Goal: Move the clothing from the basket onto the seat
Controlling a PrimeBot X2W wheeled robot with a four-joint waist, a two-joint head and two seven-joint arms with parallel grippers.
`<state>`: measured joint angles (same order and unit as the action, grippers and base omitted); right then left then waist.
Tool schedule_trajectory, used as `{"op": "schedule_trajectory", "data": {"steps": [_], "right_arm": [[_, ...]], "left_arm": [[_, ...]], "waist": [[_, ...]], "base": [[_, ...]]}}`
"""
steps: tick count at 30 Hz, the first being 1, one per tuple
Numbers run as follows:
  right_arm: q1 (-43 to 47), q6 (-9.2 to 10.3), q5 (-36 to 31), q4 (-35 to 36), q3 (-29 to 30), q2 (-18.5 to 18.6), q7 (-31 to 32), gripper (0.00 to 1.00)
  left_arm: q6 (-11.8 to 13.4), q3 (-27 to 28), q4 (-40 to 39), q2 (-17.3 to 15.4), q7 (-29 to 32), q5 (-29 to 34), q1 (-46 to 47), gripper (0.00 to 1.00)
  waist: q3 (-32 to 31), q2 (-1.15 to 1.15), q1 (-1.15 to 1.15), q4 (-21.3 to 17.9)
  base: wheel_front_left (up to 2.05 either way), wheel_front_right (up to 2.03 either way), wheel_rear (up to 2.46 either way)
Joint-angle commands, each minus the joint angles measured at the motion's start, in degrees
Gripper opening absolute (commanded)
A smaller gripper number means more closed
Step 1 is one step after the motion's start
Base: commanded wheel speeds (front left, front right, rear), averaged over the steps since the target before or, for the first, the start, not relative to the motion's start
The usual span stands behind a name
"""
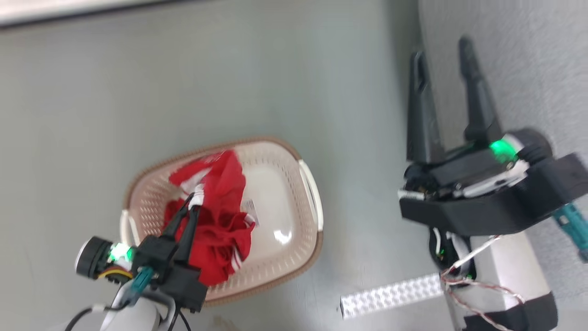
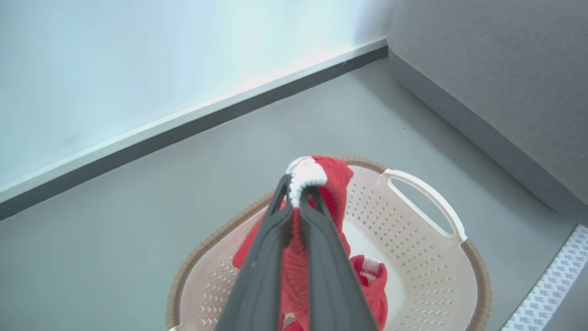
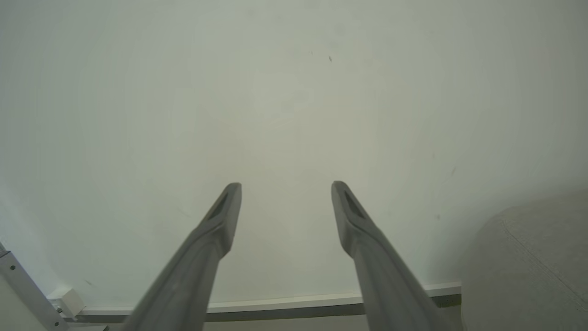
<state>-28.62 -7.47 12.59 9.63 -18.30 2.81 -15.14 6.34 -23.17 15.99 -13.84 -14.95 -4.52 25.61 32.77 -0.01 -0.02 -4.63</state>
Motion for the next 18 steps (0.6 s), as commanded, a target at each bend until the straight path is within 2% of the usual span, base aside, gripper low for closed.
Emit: {"op": "schedule_trajectory", "data": {"steps": [1,10,18], "right_arm": [[2.0,-0.04,1.2,-1.2,-0.3,0.2,-0.1,1.0],[9.0,-0.04,5.7,-8.2,-1.7,0.1,-0.1,1.0],[14.0,-0.04,6.2,-11.9,-3.2,0.2,-0.1,1.0]], "left_arm": [[0.4,1.0,-2.0,0.0,-0.3,-0.3,-2.5,0.0],[0.1,5.6,-8.5,0.4,-0.3,-1.1,-8.6,0.0],[-0.3,9.3,-11.9,2.0,-0.3,-1.0,-13.5,0.0]], "waist": [[-10.0,0.01,0.02,1.6],[-20.0,0.01,0.02,1.3],[-28.3,0.01,0.02,0.4]], "base": [[0.0,0.0,0.0],[0.0,0.0,0.0],[0.0,0.0,0.0]]}}
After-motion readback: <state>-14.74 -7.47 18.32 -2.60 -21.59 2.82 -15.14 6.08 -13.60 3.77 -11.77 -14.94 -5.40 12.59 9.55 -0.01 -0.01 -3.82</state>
